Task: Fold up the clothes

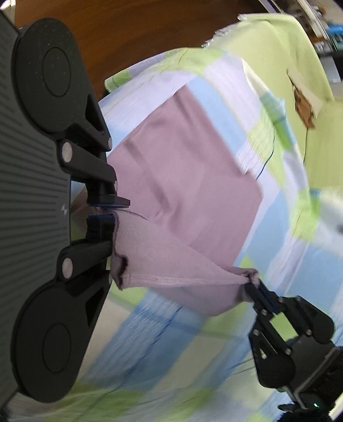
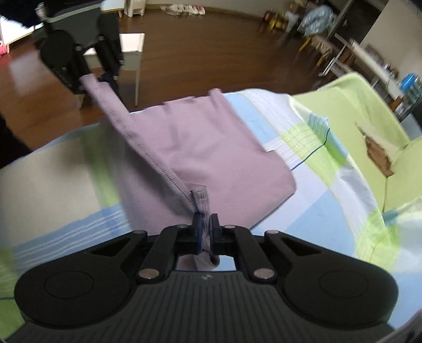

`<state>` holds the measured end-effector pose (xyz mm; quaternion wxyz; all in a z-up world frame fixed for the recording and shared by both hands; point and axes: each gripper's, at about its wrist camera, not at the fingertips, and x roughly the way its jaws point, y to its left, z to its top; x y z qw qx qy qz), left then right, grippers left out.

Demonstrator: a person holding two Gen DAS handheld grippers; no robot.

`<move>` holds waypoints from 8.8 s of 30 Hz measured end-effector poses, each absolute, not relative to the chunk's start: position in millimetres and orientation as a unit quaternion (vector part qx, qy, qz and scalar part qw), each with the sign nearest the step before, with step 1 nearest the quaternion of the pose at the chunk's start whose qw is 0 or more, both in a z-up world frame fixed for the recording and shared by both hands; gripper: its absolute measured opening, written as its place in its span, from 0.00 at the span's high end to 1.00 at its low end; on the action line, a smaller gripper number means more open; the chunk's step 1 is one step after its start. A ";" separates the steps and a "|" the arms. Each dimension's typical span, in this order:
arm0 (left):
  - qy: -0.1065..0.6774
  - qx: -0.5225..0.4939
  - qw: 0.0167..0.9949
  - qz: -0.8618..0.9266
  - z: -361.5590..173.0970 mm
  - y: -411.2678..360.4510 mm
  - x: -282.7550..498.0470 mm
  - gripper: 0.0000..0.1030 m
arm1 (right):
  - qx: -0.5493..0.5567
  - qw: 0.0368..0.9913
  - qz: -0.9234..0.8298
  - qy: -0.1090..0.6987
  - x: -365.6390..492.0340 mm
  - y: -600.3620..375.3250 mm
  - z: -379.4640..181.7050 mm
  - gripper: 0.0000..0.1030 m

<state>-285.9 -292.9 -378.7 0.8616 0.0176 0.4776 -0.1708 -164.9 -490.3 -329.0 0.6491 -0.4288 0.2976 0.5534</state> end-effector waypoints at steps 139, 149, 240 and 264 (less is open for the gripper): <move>0.370 0.419 0.810 -0.177 -427.5 -387.8 -234.5 0.91 | -0.533 0.742 0.386 0.127 -210.8 -489.4 -447.8 0.92; 0.180 0.470 0.762 -0.408 -351.8 -455.8 -150.7 0.90 | -0.500 0.813 0.137 0.267 -228.3 -556.2 -362.8 0.92; 0.462 0.226 0.721 -0.465 -424.9 -345.1 -122.8 0.85 | 0.171 0.886 0.122 0.413 -146.9 -565.0 -394.1 0.98; 0.342 0.240 0.685 -0.597 -421.7 -377.5 -94.5 0.46 | 0.164 0.878 0.209 0.397 -151.4 -573.3 -367.8 0.98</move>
